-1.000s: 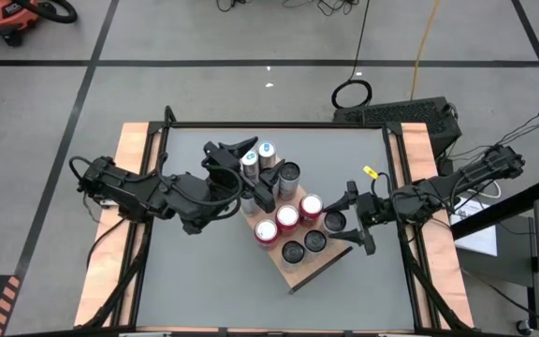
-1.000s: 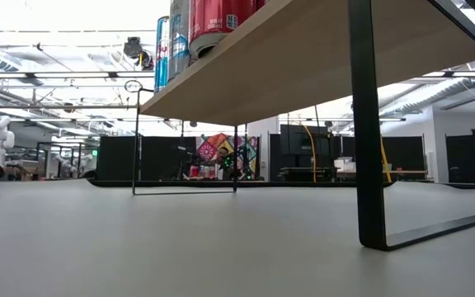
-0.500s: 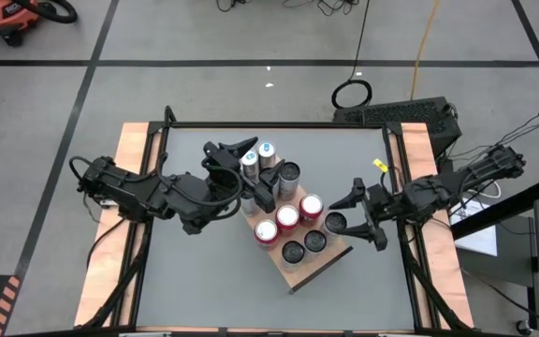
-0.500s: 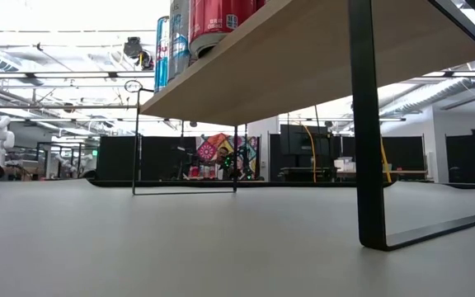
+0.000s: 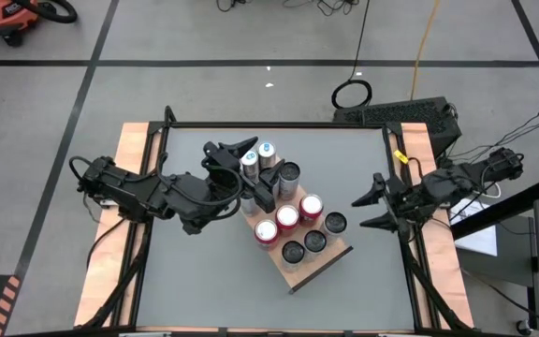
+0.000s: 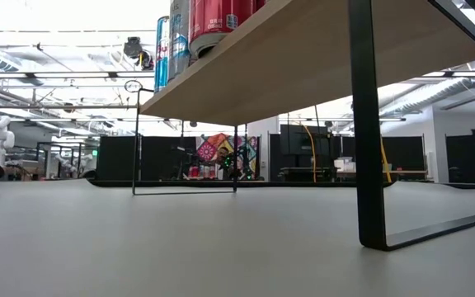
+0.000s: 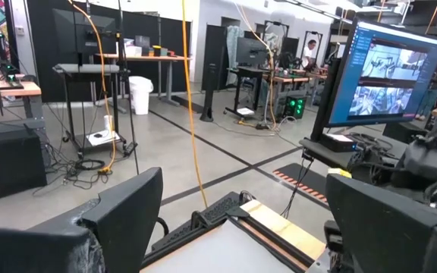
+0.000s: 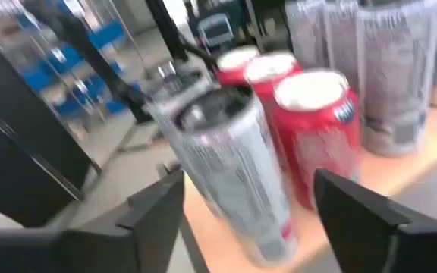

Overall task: Place canned beverage on shelf
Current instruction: Put the red soda can on the shelf aligned with the other red soda cans

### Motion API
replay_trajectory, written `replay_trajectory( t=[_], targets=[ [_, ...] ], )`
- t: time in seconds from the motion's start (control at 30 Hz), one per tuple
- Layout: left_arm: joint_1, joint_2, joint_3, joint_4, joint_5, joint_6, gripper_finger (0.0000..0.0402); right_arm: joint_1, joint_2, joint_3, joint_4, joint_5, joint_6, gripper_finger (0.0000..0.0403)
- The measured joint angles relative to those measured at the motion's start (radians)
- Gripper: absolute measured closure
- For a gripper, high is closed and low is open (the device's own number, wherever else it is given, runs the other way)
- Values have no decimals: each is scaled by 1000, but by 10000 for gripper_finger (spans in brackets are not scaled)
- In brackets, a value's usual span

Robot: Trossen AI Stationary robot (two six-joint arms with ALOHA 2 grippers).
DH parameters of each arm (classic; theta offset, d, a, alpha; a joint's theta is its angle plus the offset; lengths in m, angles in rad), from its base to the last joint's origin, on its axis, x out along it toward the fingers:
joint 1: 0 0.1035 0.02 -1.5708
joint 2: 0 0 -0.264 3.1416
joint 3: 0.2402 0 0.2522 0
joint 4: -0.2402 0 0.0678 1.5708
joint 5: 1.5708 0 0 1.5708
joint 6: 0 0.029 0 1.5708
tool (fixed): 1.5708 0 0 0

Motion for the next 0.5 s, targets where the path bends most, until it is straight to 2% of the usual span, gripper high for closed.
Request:
replay_trajectory(
  t=[0.1,0.43,0.5],
  targets=[
    [0,0,0,0,0,0,30,0,5,0,-50,-14,-35,186],
    [0,0,0,0,0,0,30,-2,131,0,-72,5,-134,374],
    [0,0,0,0,0,1,30,-2,152,0,-73,4,-135,395]
  ],
)
